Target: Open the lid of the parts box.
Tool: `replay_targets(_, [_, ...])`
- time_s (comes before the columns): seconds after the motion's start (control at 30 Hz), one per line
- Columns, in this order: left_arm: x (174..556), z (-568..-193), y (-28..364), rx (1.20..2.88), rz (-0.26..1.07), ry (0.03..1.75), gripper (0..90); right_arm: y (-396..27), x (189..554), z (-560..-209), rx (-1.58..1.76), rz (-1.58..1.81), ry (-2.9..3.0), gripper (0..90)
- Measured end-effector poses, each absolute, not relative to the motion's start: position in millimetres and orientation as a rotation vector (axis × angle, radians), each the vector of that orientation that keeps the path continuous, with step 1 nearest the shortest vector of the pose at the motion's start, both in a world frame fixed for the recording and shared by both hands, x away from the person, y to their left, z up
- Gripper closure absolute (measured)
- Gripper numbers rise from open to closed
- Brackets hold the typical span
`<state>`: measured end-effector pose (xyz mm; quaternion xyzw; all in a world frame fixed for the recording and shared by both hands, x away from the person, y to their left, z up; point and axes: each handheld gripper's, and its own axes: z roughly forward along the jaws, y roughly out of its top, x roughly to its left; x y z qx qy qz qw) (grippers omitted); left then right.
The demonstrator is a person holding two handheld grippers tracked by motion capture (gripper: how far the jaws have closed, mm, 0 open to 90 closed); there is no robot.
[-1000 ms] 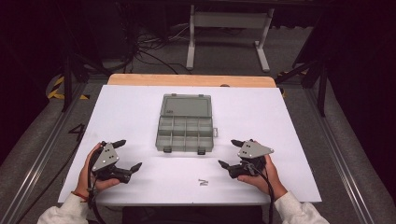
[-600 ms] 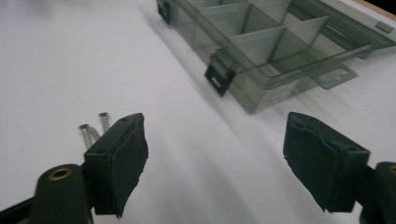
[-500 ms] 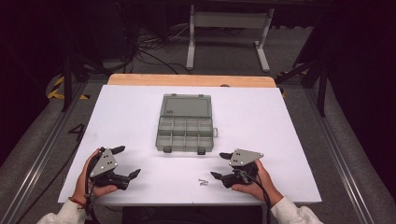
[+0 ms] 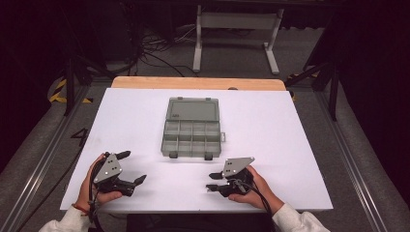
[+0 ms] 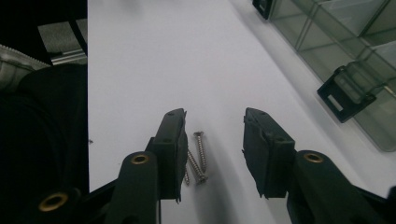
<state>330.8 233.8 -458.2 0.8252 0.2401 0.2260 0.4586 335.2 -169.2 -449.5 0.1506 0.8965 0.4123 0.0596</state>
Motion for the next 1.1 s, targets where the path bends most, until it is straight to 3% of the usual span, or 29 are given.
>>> replay_targets(0.33, [332,-459,232,2.048,0.553,0.584,4.9,-162,338,-452,0.437,1.222,2.752,70.6])
replay_targets(1.1, [332,-459,231,2.05,0.547,0.587,5.2,-155,338,-457,0.387,1.13,2.754,81.3])
